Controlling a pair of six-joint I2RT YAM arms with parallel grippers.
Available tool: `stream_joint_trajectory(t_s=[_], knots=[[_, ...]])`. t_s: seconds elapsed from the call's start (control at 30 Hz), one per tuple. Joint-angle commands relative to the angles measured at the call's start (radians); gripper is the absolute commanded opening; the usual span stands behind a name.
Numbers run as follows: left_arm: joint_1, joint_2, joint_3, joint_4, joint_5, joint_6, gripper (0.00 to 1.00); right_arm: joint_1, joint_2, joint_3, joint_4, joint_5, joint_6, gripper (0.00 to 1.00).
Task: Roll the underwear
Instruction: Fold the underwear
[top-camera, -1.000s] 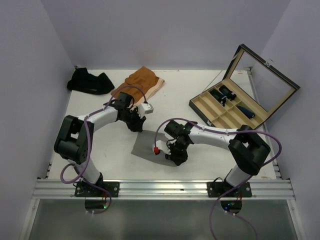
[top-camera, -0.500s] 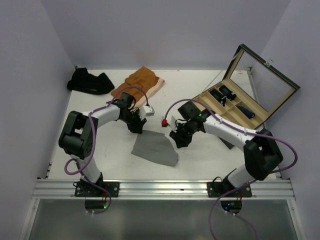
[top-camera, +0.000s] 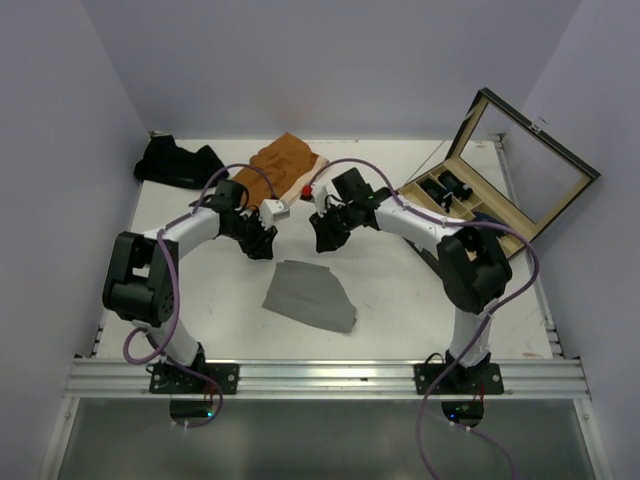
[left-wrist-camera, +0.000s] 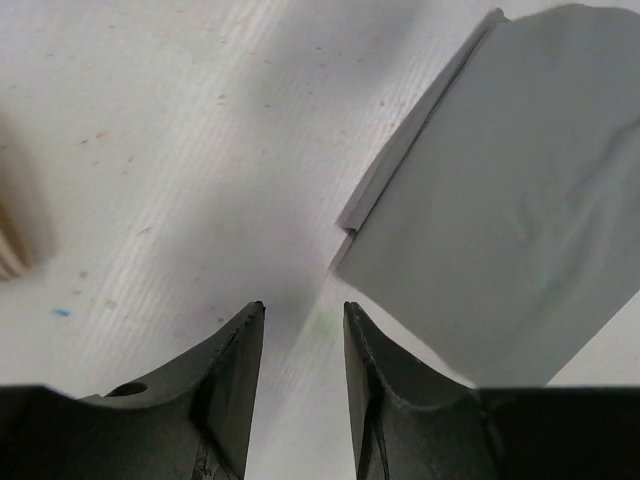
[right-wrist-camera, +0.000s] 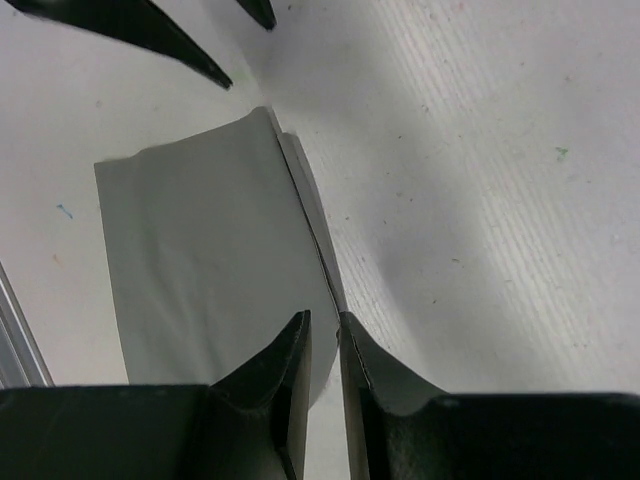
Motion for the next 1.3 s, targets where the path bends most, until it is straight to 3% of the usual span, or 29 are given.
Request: stream_joint_trajectory(t_s=[0.0, 0.6, 0.7, 0.93, 1.07, 1.27], knots=[[0.038, -0.064, -0.008, 0.035, 0.055, -0.029, 0.42, 0.016, 0.067, 0.047, 0.001, -0.06, -0.007, 0.22], [0.054, -0.072, -0.026, 0.046, 0.055, -0.034, 0.43, 0.042, 0.142, 0.033, -0.076, -0.013, -0.106, 0.31], [0.054, -0.072, -0.028, 0.046, 0.057, -0.034, 0.43, 0.042, 0.142, 0.029, -0.073, -0.008, -0.104, 0.29], [0.054, -0.07, -0.031, 0.049, 0.054, -0.033, 0.44, 0.042, 0.141, 0.03, -0.062, 0.001, -0.106, 0.14], [0.054, -0.075, -0.035, 0.052, 0.054, -0.028, 0.44, 0.036, 0.135, 0.026, -0.051, 0.022, -0.101, 0.25], [0.054, -0.078, -0.046, 0.052, 0.058, -0.025, 0.44, 0.027, 0.127, 0.033, -0.044, 0.033, -0.099, 0.27]])
